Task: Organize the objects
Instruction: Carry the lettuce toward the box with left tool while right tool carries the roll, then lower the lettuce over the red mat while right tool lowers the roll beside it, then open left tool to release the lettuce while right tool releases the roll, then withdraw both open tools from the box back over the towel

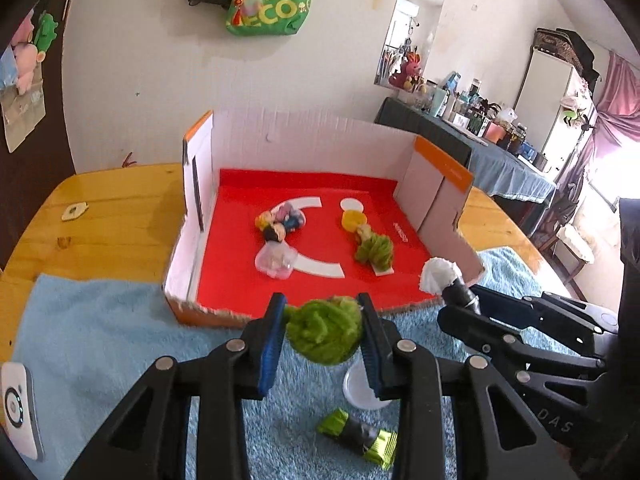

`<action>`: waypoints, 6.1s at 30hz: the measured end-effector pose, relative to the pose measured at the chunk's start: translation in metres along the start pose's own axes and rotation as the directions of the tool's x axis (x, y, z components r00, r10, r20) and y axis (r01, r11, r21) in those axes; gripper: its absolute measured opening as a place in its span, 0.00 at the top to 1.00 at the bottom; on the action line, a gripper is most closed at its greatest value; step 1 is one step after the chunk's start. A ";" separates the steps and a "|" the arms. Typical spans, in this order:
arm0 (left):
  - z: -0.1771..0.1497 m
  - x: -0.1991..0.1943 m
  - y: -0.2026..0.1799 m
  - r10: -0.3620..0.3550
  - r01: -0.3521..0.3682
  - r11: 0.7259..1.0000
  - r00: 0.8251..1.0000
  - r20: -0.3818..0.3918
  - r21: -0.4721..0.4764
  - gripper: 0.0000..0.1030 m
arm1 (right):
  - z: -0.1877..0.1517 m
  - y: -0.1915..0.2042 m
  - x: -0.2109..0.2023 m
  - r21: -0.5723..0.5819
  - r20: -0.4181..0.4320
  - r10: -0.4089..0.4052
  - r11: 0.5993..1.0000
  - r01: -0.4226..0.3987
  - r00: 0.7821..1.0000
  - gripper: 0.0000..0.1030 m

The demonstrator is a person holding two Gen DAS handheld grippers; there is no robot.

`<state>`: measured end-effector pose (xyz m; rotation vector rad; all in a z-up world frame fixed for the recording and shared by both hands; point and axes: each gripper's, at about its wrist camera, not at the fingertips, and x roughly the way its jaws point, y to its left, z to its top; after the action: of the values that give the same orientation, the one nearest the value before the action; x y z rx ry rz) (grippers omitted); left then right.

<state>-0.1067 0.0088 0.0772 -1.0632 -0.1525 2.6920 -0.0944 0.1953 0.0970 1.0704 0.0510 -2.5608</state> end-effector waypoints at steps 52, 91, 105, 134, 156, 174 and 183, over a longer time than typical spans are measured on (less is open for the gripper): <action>0.028 0.092 0.034 0.002 -0.008 0.999 0.986 -0.168 -0.038 0.64 | 0.032 -0.020 0.096 0.032 -0.180 0.048 0.999 -0.043 0.983 0.69; 0.040 0.119 0.032 0.023 -0.028 0.999 0.986 -0.166 -0.026 0.61 | 0.041 -0.042 0.106 0.061 -0.167 -0.040 0.997 0.051 0.985 0.69; 0.041 0.109 0.030 0.037 -0.039 0.999 0.988 -0.152 -0.012 0.48 | 0.041 -0.039 0.100 0.064 -0.159 -0.022 0.997 0.033 0.987 0.58; 0.031 0.052 0.021 0.079 -0.079 0.997 0.995 -0.066 -0.004 0.31 | 0.035 -0.030 0.046 0.058 -0.070 -0.029 0.998 0.033 0.997 0.39; -0.001 0.012 0.012 0.097 -0.098 0.995 0.994 -0.043 -0.007 0.20 | 0.008 -0.017 0.006 0.048 -0.035 -0.043 0.998 0.044 0.998 0.23; -0.031 -0.006 0.000 0.100 -0.100 0.995 0.994 -0.048 0.001 0.13 | -0.018 -0.013 -0.015 0.054 -0.020 -0.050 0.997 0.051 0.999 0.17; -0.052 -0.008 -0.008 0.091 -0.091 0.996 0.993 -0.072 0.001 0.13 | -0.029 -0.014 -0.022 0.058 -0.020 -0.055 0.997 0.056 0.998 0.16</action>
<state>-0.0643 0.0146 0.0459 -1.1933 -0.0958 2.7288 -0.0655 0.2204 0.0905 1.1295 0.0113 -2.6166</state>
